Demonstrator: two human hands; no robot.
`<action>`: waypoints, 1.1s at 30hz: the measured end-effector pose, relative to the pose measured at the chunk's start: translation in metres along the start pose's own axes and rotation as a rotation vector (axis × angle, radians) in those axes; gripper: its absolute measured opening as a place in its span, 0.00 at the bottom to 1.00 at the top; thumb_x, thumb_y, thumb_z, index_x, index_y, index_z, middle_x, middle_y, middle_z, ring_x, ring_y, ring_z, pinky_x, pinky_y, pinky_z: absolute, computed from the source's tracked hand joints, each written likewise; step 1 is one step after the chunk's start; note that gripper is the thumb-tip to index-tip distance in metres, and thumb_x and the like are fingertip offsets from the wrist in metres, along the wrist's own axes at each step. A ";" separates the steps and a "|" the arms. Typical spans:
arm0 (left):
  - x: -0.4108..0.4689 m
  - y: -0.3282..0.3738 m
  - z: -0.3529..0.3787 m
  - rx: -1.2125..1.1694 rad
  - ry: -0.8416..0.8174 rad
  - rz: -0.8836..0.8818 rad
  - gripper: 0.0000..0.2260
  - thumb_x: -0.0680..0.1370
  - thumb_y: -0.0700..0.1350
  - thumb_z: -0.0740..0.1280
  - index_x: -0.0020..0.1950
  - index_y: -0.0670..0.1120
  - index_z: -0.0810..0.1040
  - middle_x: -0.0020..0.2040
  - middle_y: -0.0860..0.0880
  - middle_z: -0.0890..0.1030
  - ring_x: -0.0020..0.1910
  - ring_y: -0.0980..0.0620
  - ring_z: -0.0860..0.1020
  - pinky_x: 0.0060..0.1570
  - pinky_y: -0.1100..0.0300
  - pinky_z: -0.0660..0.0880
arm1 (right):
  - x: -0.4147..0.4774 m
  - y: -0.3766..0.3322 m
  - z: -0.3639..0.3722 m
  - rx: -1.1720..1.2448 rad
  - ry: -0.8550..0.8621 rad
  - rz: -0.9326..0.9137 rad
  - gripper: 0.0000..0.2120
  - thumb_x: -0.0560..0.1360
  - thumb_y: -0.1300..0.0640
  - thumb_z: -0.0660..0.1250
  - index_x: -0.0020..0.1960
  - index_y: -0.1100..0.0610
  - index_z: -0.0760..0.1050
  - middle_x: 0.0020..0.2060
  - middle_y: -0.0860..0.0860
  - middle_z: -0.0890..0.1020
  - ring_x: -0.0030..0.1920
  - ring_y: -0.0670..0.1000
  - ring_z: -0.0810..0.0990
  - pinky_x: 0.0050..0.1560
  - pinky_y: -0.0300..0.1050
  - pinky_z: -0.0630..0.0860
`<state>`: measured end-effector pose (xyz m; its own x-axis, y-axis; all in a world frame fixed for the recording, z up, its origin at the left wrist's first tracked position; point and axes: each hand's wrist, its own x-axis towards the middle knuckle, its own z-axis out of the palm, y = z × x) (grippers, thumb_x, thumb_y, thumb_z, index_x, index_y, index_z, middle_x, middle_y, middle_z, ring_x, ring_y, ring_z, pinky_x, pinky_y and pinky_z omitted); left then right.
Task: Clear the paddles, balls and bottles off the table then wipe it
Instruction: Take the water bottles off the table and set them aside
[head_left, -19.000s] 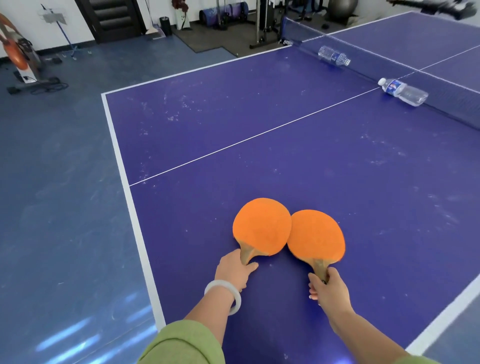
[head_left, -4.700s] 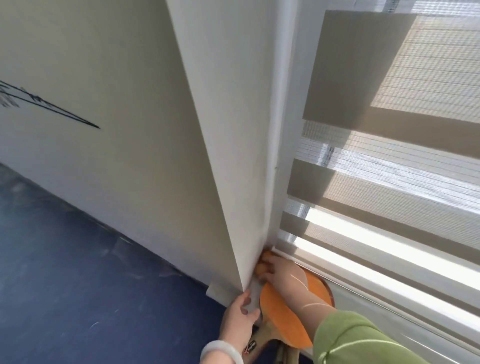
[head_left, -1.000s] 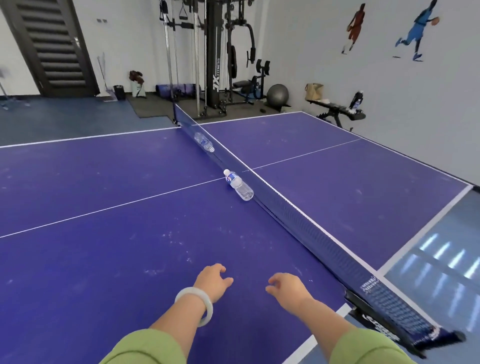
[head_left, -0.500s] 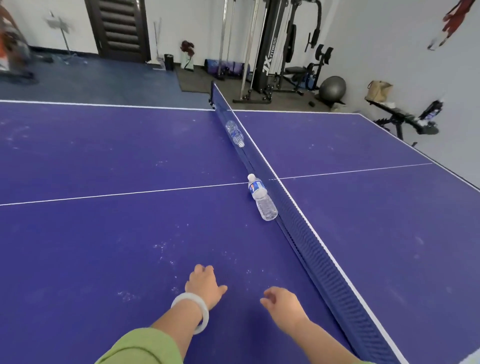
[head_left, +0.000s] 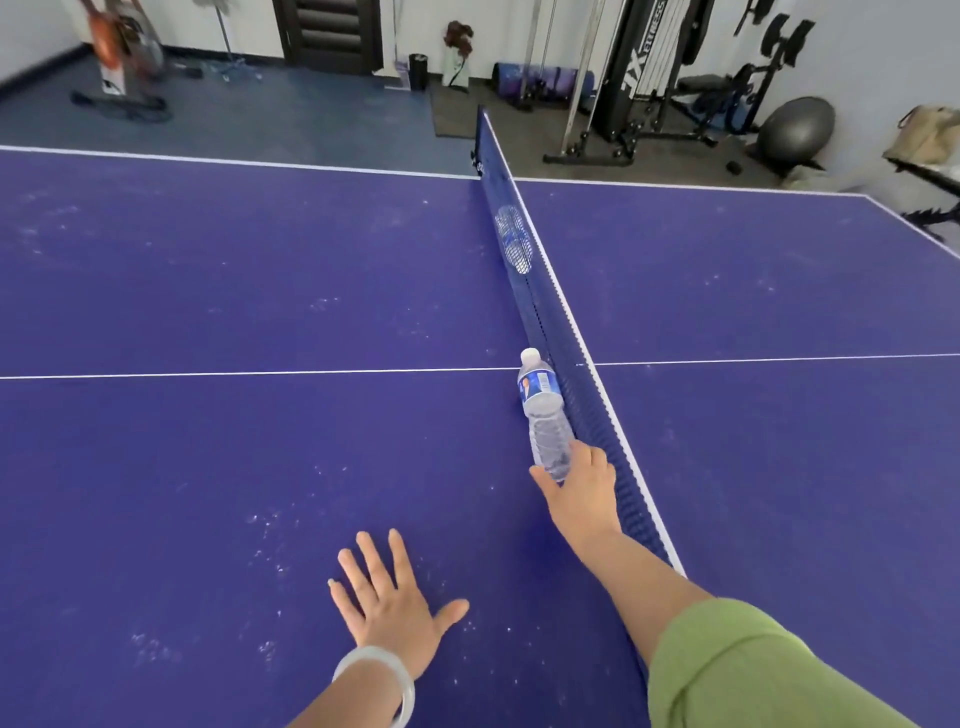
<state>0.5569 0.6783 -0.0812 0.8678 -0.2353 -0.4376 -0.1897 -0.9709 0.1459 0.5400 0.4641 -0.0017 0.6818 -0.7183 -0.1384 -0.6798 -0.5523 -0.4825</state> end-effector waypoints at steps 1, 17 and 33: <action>0.003 0.000 0.003 -0.019 0.010 0.003 0.60 0.51 0.80 0.21 0.76 0.46 0.31 0.72 0.37 0.26 0.64 0.38 0.16 0.62 0.41 0.20 | 0.014 -0.001 0.000 0.018 0.022 0.000 0.31 0.77 0.45 0.66 0.73 0.60 0.62 0.68 0.57 0.67 0.67 0.57 0.65 0.69 0.51 0.64; 0.012 -0.003 0.008 0.089 0.009 0.023 0.63 0.51 0.80 0.21 0.78 0.43 0.33 0.76 0.38 0.29 0.65 0.39 0.16 0.62 0.42 0.21 | 0.081 -0.006 0.044 -0.156 -0.018 0.074 0.33 0.72 0.43 0.71 0.65 0.62 0.64 0.61 0.59 0.73 0.62 0.59 0.73 0.62 0.53 0.72; -0.007 -0.010 -0.025 0.001 -0.167 0.056 0.50 0.72 0.74 0.57 0.78 0.50 0.31 0.77 0.42 0.29 0.76 0.37 0.31 0.74 0.40 0.37 | -0.143 0.060 0.040 -0.044 -0.041 0.109 0.26 0.72 0.42 0.71 0.62 0.53 0.67 0.55 0.47 0.74 0.57 0.48 0.73 0.59 0.42 0.73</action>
<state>0.5643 0.6906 -0.0576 0.7674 -0.2931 -0.5702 -0.2363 -0.9561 0.1734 0.4121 0.5509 -0.0459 0.6130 -0.7577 -0.2240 -0.7613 -0.4905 -0.4241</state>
